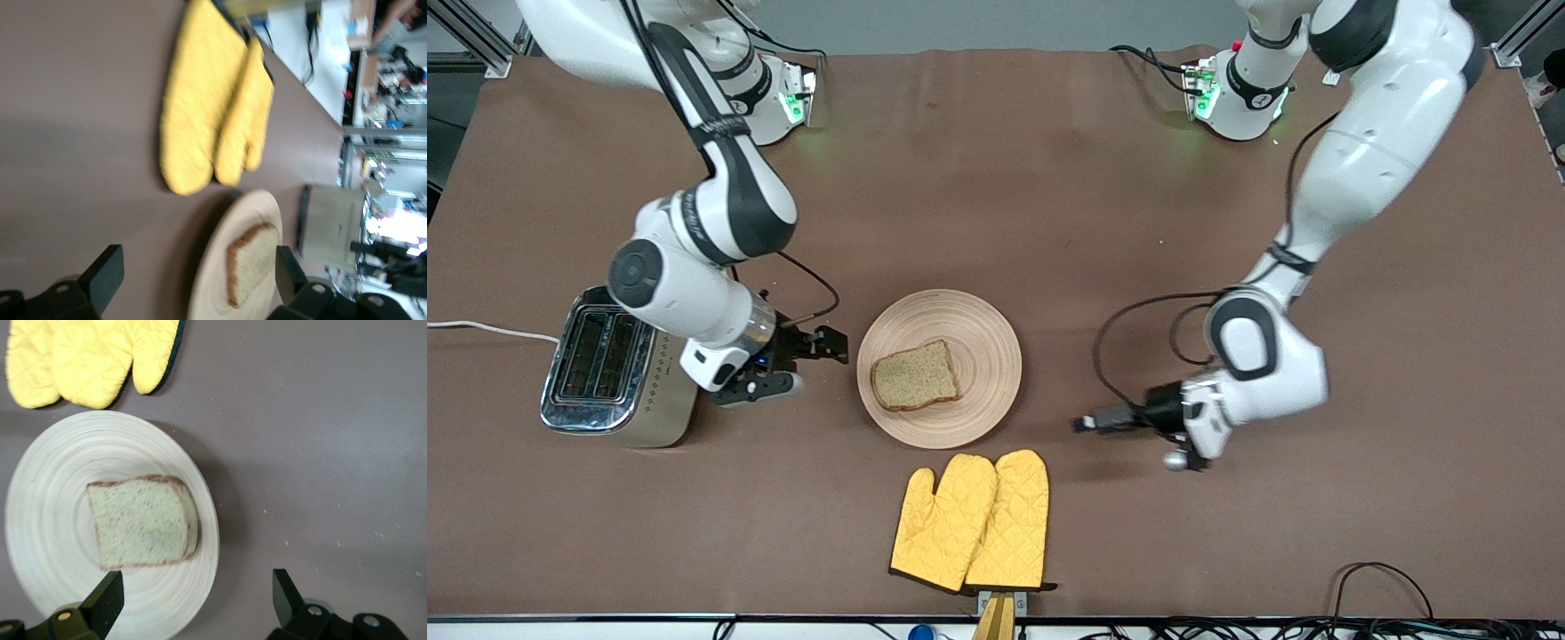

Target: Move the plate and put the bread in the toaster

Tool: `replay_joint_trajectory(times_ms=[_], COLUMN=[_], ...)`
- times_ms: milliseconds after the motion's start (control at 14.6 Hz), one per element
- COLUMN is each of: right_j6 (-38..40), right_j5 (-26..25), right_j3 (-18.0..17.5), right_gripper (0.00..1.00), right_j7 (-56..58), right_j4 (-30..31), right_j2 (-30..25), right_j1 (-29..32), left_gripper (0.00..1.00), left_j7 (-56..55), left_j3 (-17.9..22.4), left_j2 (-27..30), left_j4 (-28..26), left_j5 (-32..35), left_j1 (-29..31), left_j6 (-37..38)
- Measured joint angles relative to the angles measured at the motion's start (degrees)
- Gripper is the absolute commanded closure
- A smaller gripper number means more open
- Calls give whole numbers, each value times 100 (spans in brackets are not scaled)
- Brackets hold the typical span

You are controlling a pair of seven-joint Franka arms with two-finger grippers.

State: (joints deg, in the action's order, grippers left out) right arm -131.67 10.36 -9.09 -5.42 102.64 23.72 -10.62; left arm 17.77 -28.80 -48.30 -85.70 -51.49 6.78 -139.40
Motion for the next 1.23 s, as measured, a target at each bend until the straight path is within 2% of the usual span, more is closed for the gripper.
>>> replay_joint_trajectory(times_ms=[205, 342, 410, 615, 889, 957, 1162, 1231], right_j6=[-389, -481, -491, -494, -501, -501, -502, -537], right_j5=[-525, -802, -875, -952, -1078, -1092, -1136, -1145], right_j3=[-5, -5, -5, -5, -5, -5, -5, -5], right_gripper=[19, 29, 34, 46, 49, 49, 49, 48], right_j7=[-685, -1022, -1125, -1267, -1315, -1315, -1320, -1346], right_j4=[-9, -12, -16, -24, -78, -90, -118, -121], right_j2=[315, 445, 493, 601, 728, 745, 811, 842], right_j1=[-281, -411, -450, -519, -576, -582, -593, -595], left_gripper=[0, 0, 0, 0, 0, 0, 0, 0], left_j7=[-1132, -1641, -1776, -2049, -2256, -2254, -2242, -2240], left_j3=[-7, -19, -21, -18, 25, 271, 1745, 2045], left_j2=[538, 952, 1189, 1991, 3163, 3496, 4306, 4503], left_j4=[-40, -13, -1, 26, 183, 184, 170, 158], left_j5=[1438, 2505, 2832, 3576, 4623, 4781, 5009, 5035], left_j1=[889, 1330, 1501, 1714, 1668, 1464, 122, -167], left_j6=[768, 1286, 1590, 2618, 4045, 4288, 5051, 5264])
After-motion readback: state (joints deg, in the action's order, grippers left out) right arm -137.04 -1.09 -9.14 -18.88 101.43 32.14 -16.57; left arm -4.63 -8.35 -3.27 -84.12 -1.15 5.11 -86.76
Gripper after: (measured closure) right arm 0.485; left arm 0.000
